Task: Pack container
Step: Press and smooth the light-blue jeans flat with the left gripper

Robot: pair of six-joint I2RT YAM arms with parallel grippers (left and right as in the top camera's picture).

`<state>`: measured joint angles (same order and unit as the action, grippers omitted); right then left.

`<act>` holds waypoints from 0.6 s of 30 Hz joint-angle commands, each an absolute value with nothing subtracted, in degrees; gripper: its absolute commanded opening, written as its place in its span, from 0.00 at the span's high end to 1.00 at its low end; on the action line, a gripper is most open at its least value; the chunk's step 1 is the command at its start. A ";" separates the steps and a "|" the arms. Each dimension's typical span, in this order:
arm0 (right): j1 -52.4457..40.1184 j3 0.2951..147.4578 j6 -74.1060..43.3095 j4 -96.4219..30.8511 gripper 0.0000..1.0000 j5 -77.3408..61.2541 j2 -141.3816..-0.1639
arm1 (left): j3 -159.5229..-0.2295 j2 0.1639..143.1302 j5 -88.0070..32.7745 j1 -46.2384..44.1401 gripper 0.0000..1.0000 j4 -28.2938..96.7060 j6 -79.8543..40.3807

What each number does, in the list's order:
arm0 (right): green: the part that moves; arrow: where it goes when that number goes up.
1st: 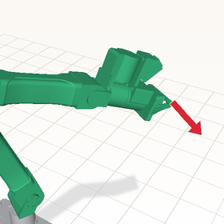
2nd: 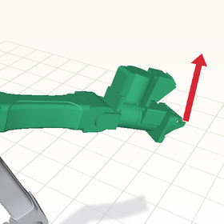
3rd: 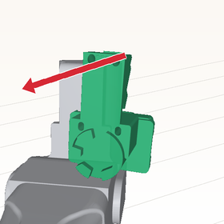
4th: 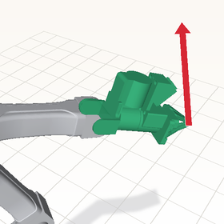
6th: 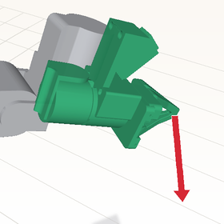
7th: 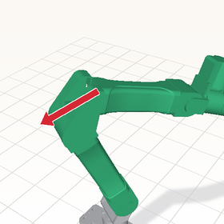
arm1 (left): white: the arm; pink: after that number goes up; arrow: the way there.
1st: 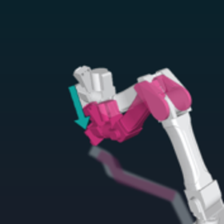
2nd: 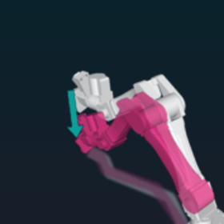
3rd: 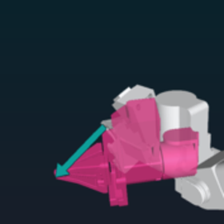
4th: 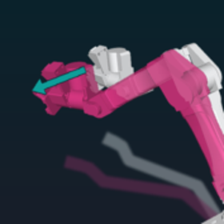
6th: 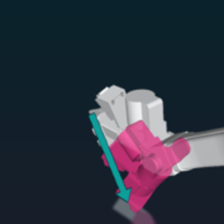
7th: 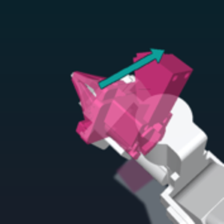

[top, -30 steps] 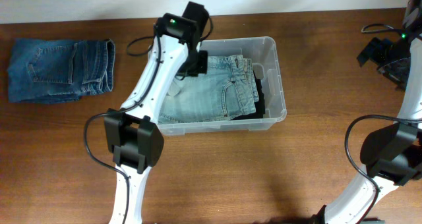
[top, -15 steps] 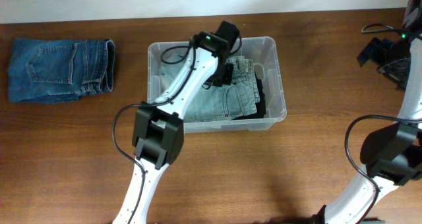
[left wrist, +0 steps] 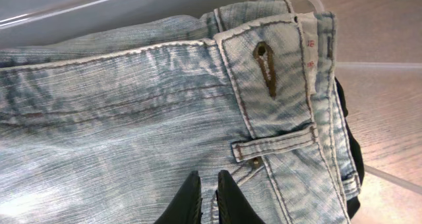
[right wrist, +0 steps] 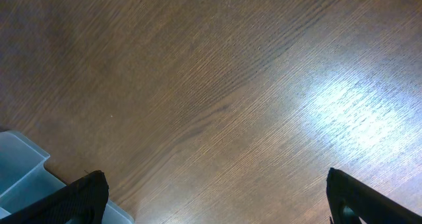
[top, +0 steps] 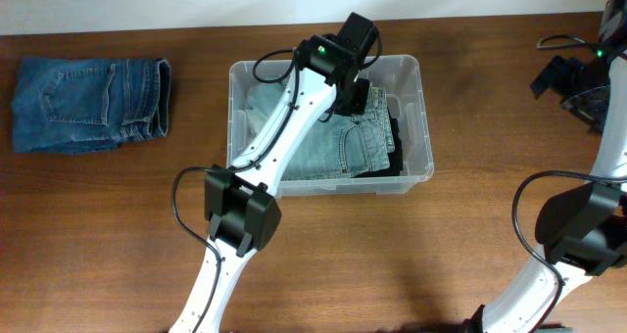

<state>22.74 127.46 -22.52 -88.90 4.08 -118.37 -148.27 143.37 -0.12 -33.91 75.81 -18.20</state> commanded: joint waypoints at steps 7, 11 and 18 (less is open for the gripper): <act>22.90 127.26 -23.20 -88.92 0.02 4.78 -118.50 | -141.71 142.76 -0.80 -36.99 0.89 62.85 -18.76; 22.90 127.26 -23.22 -88.92 0.02 4.78 -118.50 | -137.69 142.80 -0.01 -37.12 0.90 58.65 -18.76; 22.90 127.26 -23.20 -88.92 0.02 4.78 -118.50 | -132.22 142.80 3.18 -37.12 0.90 53.12 -16.53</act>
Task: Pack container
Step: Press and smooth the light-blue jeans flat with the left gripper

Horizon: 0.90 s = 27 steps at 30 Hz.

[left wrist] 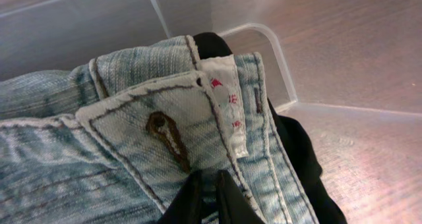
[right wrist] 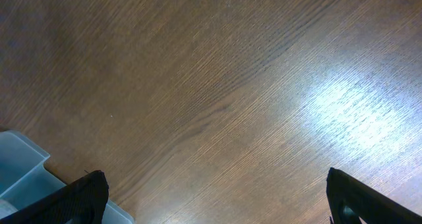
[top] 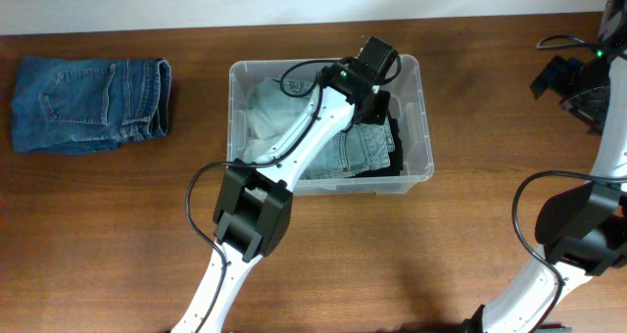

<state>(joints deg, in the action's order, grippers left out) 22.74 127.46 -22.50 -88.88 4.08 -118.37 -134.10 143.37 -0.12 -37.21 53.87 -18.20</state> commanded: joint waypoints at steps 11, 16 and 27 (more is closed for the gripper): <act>22.90 127.26 -23.22 -88.92 0.02 4.78 -118.50 | -135.92 134.69 3.90 -37.12 0.90 62.65 -14.44; 22.90 127.26 -23.20 -88.92 0.02 4.80 -118.50 | -135.92 133.49 1.06 -37.12 0.89 73.65 -14.48; 22.90 127.26 -23.22 -88.92 0.02 4.78 -118.50 | -133.80 136.73 -6.26 -40.03 0.89 77.10 -14.92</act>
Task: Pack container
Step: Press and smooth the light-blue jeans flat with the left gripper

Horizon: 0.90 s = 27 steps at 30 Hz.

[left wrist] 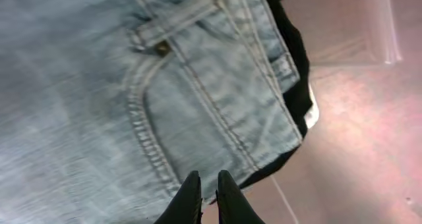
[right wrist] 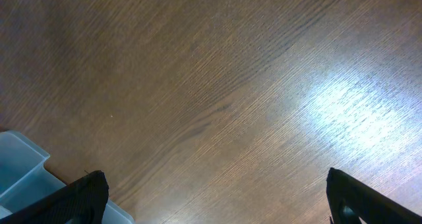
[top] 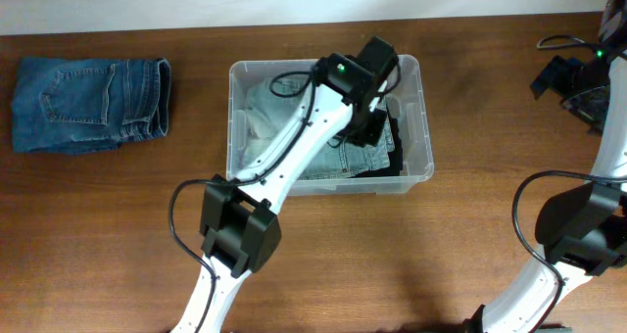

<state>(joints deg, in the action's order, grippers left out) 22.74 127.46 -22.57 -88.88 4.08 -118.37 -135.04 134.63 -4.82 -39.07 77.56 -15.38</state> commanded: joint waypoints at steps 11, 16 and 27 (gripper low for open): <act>22.90 127.26 -23.20 -88.92 0.01 4.78 -118.50 | -133.80 142.54 -6.87 -41.15 0.89 76.97 -14.92; 22.90 127.26 -23.22 -88.92 0.02 4.78 -118.50 | -136.29 142.37 0.69 -40.29 0.89 80.64 -14.92; 22.90 127.26 -23.22 -88.92 0.02 4.78 -118.50 | -150.67 141.47 11.62 -34.02 0.88 96.73 -17.08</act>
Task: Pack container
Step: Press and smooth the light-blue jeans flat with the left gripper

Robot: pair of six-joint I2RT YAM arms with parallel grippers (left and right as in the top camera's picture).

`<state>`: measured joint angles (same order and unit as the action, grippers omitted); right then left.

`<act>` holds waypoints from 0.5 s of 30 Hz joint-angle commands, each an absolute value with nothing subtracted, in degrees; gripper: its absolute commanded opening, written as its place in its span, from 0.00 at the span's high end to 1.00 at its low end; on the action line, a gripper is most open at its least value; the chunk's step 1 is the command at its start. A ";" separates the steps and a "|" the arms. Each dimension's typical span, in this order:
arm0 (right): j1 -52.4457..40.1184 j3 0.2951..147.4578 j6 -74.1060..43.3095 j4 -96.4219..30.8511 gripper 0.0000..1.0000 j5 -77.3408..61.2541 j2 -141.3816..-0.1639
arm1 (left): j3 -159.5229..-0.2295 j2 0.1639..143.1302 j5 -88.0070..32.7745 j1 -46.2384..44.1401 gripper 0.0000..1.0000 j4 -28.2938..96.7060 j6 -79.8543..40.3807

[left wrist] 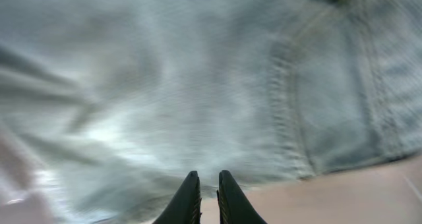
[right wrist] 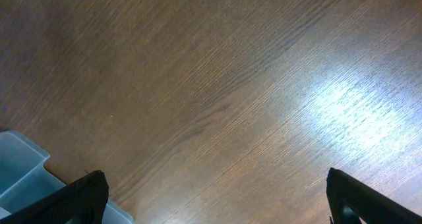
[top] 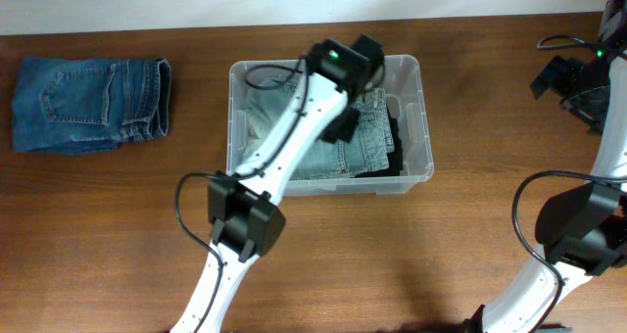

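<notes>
A clear plastic container (top: 427, 137) stands mid-table. Folded light-blue jeans (top: 364, 149) lie inside it on a black garment (top: 396, 142) that shows along their right side. A folded pair of dark blue jeans (top: 90, 104) lies on the table at the far left. My left gripper (top: 343, 127) is inside the container over the light jeans (left wrist: 198, 85). In the blurred left wrist view the left gripper (left wrist: 207, 176) is shut, with nothing between its fingers. My right gripper (right wrist: 214, 184) hangs wide open over bare wood, far right (top: 563, 83).
The wooden table (top: 441, 255) runs all round the container. A corner of the container (right wrist: 20, 168) shows at the lower left of the right wrist view. A white wall edge runs along the back of the table.
My shut left gripper has moved from the right part of the light jeans, by the black garment's edge, to the left, over their middle. The right arm has not moved.
My shut left gripper was over the waistband of the light jeans in the container. Then it was at the waistband's buttonhole near the far right corner. Then it was over the pocket by the black garment, and now over the jeans' middle. The right gripper stayed open.
</notes>
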<state>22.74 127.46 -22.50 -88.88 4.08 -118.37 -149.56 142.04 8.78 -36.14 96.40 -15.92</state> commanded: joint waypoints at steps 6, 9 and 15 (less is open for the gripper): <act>22.90 127.26 -23.20 -88.92 0.02 4.78 -118.50 | -149.01 141.47 11.86 -28.34 0.88 96.73 -17.04; 22.90 127.26 -23.22 -88.92 0.02 4.80 -118.50 | -146.54 141.47 11.38 -24.64 0.88 96.73 -17.06; 22.90 127.26 -23.20 -88.92 0.02 4.80 -118.50 | -140.42 141.40 9.02 -20.47 0.88 96.75 -17.04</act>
<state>22.74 127.46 -22.55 -88.88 4.10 -118.37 -143.20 142.04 10.02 -21.17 96.60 -16.27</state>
